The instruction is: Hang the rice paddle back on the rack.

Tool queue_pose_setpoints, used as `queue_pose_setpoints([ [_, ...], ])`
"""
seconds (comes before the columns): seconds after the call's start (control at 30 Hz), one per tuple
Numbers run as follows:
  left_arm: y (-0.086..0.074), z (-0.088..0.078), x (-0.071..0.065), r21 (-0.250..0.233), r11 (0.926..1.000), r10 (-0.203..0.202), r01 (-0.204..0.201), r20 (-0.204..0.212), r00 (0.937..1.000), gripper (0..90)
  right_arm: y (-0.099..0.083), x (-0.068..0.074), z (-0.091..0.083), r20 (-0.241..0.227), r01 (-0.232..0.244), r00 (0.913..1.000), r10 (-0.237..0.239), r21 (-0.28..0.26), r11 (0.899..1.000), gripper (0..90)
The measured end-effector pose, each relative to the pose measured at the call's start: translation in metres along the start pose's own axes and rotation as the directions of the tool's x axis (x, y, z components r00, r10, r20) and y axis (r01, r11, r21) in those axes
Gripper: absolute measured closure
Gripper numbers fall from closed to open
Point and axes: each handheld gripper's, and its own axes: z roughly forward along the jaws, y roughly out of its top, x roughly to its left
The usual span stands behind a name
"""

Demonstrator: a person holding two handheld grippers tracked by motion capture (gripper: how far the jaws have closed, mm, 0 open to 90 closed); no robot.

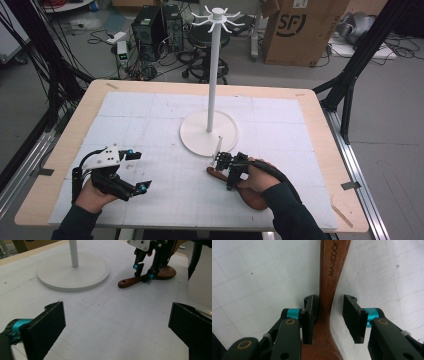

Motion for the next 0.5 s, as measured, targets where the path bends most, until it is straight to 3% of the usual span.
queue_pose_setpoints([
  [0.23,-0.0001,0.0008,-0.0003,0.007,1.0,0.0,0.0,-0.002,1.0,1.7,-0.0001,-0.0019,-0.0003,-0.018,-0.022,0.9996,0.022,-0.006,1.0,72.6],
  [0.5,-0.0002,0.0011,-0.0005,0.011,0.9999,0.001,-0.001,-0.004,1.0,1.7,-0.0004,-0.0028,0.0002,-0.027,-0.057,0.998,0.057,-0.004,0.998,74.5],
])
